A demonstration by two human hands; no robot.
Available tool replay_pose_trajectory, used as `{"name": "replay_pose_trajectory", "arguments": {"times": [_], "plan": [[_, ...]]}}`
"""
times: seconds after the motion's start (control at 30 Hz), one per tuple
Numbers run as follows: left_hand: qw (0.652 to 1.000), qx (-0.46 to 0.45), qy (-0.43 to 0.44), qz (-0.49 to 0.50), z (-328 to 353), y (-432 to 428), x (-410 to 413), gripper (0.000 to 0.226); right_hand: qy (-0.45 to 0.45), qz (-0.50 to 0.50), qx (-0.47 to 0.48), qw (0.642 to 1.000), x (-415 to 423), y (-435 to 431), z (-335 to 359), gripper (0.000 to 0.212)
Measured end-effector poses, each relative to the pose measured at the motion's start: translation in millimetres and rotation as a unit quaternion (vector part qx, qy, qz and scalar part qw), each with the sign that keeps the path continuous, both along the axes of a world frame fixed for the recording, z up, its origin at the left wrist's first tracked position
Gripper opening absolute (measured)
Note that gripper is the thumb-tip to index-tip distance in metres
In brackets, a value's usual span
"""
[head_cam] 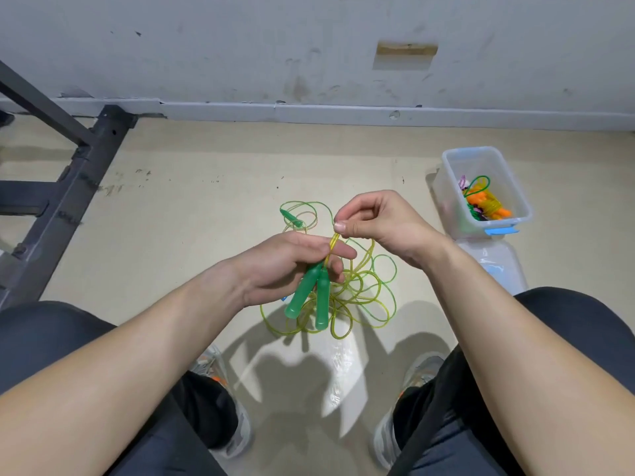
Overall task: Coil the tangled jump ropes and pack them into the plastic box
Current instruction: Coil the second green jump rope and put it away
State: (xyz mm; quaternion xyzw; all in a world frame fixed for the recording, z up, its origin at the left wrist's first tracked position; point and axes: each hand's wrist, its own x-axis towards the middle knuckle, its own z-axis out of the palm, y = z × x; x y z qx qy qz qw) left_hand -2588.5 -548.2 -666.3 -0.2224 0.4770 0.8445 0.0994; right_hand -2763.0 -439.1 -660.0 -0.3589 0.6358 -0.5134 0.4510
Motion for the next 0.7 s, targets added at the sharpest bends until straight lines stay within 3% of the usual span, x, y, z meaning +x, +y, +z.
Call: {"name": "replay_pose_trajectory", "arguments": {"times": [0.1,0.2,0.3,0.4,0.53,0.57,0.6,0.67,0.7], "plan": [[1.0,-0.013,0.023,-0.007,6.0,-7.7,-1.0,0.013,0.051,-0.012,0.014,0.999,-4.3,1.1,-1.9,0.019],[0.993,-0.036,0.056,0.101,13.3,-27.8,-3.9,0.016,0.16,-0.021,0.072,0.984,-15.7,4.7,-12.1,0.034],[0.957,-0.033,0.076,0.277,15.6,-56.4,-2.9,0.024,0.324,-0.028,0.211,0.922,-33.0,13.5,-46.7,0.03],[0.905,-0.007,0.077,0.418,16.7,-85.1,3.2,0.032,0.311,-0.071,0.33,0.889,-46.9,27.2,-74.5,0.036],[0.875,-0.02,0.056,0.481,14.5,-97.7,6.2,0.033,0.355,-0.099,0.428,0.825,-55.8,25.5,-70.5,0.052],[0.876,-0.053,0.042,0.478,13.9,-96.1,4.9,0.034,0.346,-0.112,0.418,0.832,-58.3,19.1,-61.0,0.056],[0.878,-0.1,0.019,0.468,13.6,-93.2,3.5,0.034,0.303,-0.136,0.375,0.866,-60.9,14.0,-49.3,0.056],[0.881,-0.2,-0.047,0.425,11.5,-86.7,0.6,0.034,0.1,-0.22,0.237,0.941,-63.7,1.5,-23.2,0.046],[0.885,-0.231,-0.079,0.396,9.3,-82.9,-0.3,0.034,0.025,-0.245,0.177,0.953,-66.1,-3.5,-10.0,0.043]]}}
